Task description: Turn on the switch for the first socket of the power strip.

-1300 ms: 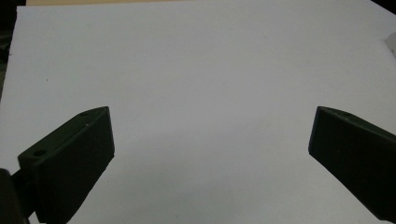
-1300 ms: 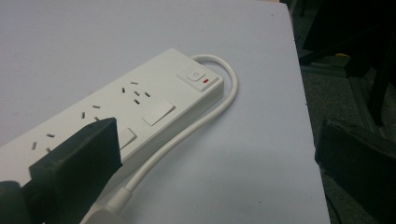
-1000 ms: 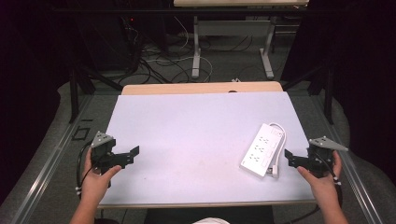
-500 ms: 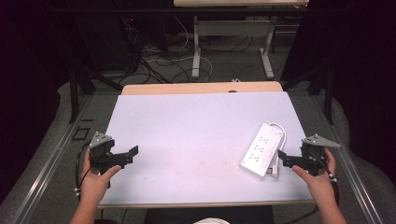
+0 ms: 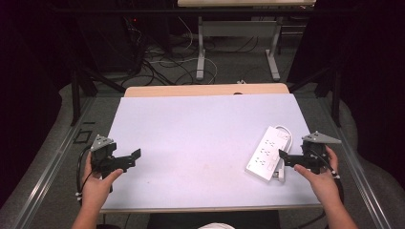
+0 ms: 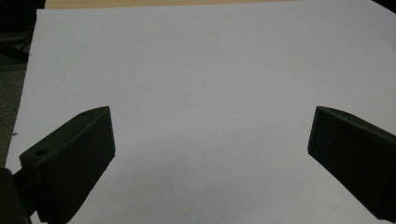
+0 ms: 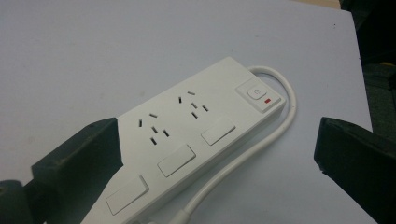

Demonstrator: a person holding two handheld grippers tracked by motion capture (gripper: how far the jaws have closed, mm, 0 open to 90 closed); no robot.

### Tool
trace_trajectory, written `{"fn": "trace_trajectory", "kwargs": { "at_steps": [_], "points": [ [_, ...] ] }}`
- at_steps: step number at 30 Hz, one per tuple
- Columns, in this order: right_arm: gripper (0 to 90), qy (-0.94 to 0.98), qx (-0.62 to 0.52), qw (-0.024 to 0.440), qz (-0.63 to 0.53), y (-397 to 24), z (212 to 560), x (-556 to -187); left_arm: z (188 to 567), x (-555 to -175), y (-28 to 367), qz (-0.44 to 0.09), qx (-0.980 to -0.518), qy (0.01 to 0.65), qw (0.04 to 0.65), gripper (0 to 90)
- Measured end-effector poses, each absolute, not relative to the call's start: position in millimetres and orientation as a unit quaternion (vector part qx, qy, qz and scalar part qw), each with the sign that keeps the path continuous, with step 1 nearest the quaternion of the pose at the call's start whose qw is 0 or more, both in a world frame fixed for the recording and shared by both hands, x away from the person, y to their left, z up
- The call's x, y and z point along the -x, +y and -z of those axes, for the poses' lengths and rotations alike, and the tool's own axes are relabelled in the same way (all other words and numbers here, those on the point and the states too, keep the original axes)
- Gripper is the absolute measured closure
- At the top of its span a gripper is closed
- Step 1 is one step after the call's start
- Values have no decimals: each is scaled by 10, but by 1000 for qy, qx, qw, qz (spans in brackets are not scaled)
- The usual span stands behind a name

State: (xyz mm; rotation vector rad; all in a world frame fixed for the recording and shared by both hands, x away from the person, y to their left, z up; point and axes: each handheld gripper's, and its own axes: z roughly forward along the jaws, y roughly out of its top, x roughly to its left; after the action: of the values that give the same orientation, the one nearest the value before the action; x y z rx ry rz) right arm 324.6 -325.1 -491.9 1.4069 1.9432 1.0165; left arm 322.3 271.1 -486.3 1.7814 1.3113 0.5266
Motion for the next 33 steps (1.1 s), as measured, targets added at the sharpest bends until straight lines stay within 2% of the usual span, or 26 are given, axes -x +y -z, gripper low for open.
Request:
{"fn": "trace_trajectory", "kwargs": {
  "at_steps": [33],
  "points": [
    [17,763,-508,221,-334,-3249,4735,-3491,4887,-3229,2698,-208,-711,526,418,17]
  ]
}}
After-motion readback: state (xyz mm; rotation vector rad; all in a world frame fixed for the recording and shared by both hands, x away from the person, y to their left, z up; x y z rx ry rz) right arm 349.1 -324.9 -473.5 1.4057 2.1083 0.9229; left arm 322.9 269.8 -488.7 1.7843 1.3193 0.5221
